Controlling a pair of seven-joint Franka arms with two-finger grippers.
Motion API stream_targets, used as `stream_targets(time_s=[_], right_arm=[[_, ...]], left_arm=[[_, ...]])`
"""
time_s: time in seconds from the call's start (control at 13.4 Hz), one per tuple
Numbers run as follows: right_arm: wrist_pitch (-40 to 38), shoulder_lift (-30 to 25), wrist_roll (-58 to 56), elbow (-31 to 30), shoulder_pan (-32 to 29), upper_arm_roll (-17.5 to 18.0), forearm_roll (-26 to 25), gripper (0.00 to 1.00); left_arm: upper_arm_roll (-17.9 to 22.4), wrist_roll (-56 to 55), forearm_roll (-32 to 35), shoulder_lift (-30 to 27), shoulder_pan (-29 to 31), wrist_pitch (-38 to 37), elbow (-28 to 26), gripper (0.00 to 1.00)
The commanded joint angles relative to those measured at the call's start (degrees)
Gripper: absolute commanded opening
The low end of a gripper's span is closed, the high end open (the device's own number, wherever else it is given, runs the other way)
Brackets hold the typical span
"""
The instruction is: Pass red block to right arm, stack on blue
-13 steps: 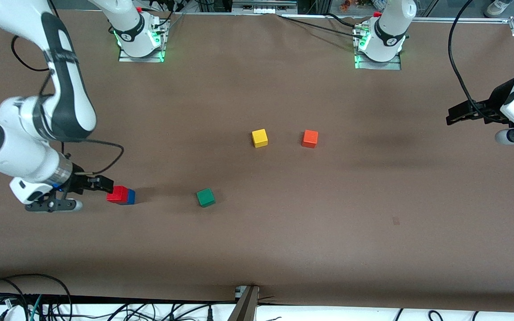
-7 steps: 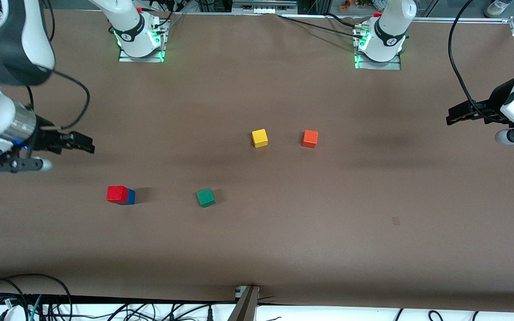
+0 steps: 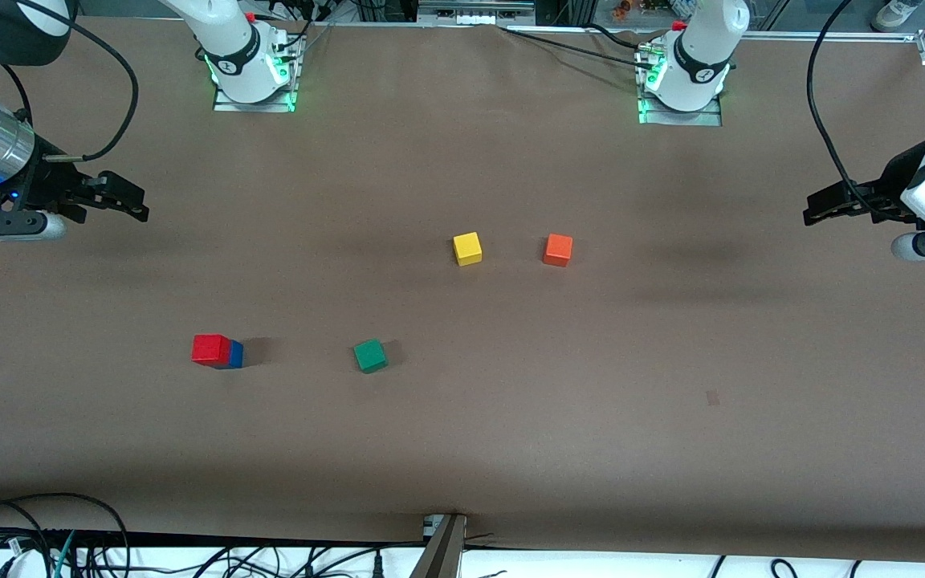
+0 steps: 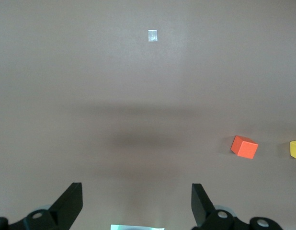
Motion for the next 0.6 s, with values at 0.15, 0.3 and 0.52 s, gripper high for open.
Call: stream_targets(time_s=[0.15, 0.3, 0.52], right_arm=[[-1.3, -0.7, -1.8, -0.5, 0.0, 0.6, -1.1, 1.00], [-1.6, -0.6, -1.8, 0.0, 0.0, 0.7, -1.1, 1.00], [-2.1, -0.5, -1.9, 0.4, 0.1, 0.8, -1.1, 1.00]], left_arm=[[-0.1, -0.2, -1.2, 0.5, 1.0, -0.3, 1.2, 1.00], [-0.1, -0.3, -1.2, 0.5, 0.9, -0.3, 1.2, 1.00], [-0.1, -0.3, -1.2, 0.7, 1.0, -0.3, 1.3, 1.00]])
